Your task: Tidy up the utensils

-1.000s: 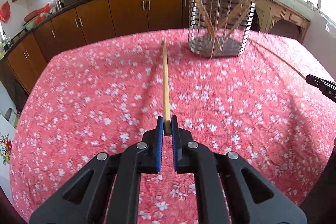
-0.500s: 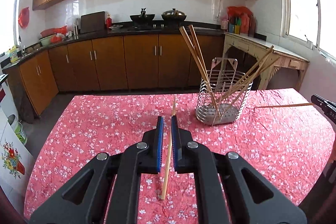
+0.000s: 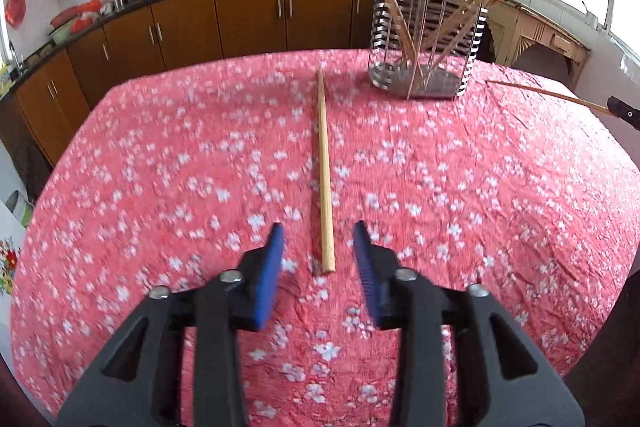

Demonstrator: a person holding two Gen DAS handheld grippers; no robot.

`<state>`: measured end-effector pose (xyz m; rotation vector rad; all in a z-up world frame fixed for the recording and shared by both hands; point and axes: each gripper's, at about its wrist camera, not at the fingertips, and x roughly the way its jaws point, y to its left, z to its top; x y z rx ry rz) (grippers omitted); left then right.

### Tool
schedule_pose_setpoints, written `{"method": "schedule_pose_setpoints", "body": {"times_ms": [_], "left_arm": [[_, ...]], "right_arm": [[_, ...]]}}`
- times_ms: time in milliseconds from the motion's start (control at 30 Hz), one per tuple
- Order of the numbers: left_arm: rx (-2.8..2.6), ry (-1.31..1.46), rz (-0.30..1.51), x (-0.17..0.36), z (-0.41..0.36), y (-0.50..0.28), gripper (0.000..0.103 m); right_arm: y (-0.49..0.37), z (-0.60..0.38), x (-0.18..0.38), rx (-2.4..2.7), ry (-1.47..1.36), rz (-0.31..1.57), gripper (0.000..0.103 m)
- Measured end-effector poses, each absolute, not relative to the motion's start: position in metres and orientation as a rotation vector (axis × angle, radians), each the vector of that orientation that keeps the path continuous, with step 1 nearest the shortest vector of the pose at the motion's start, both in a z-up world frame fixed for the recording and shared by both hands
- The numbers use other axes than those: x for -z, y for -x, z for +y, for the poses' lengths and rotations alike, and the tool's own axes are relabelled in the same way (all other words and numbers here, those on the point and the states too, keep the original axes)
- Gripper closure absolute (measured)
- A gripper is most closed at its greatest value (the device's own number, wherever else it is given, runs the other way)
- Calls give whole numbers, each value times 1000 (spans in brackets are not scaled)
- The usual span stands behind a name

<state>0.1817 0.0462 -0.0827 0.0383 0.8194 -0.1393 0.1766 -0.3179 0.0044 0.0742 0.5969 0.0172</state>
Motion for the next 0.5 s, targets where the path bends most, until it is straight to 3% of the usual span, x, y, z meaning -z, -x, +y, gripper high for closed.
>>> {"method": "schedule_pose_setpoints", "body": {"times_ms": [267,500], "left_arm": [[105,-60,888,99,29,-191,63],[67,-87,891,105,23,-204,90]], "right_arm": [[-178,-315,6,-18,-87,624,96],[-178,-315,8,-18,-89,618,96]]}}
